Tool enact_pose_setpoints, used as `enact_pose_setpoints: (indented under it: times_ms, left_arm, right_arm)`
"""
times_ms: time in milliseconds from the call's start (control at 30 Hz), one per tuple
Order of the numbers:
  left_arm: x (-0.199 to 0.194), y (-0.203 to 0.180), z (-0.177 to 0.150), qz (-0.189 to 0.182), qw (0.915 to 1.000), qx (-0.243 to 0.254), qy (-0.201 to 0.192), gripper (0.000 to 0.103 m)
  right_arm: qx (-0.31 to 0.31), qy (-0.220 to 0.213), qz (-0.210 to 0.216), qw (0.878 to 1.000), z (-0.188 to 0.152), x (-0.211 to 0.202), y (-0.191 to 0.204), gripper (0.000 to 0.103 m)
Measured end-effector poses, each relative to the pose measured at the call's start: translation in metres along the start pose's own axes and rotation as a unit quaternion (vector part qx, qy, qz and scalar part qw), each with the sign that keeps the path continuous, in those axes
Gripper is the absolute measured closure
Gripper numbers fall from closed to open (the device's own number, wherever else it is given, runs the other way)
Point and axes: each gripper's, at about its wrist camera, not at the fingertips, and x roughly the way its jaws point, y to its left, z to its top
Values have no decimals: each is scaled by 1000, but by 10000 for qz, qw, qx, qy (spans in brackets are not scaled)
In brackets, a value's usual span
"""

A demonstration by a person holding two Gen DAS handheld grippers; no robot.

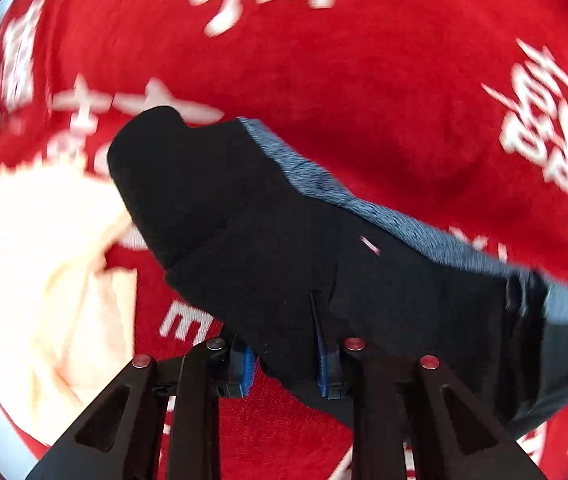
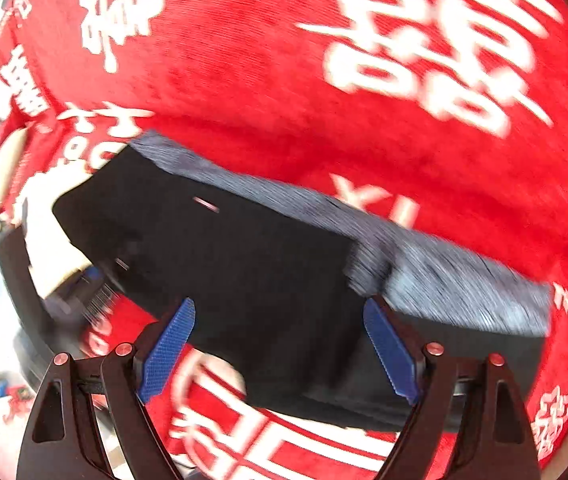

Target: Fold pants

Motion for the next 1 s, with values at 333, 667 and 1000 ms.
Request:
enact_pose_setpoints:
  times_ms: [333, 667, 1000]
  left_arm:
    - [-13, -32, 0, 369, 9939, 983, -334, 79]
    - [-25, -42, -9, 423, 9899, 1251, -514, 79]
    - [-40, -61, -8, 295, 9862, 1506, -626, 79]
  right_arm:
    - [-971, 1001, 769, 9872, 97, 37, 106, 4]
    - [-1563, 2401, 409, 9572, 108, 115, 168, 2]
    - [-1310, 1813, 428, 9737, 96, 87, 131, 87]
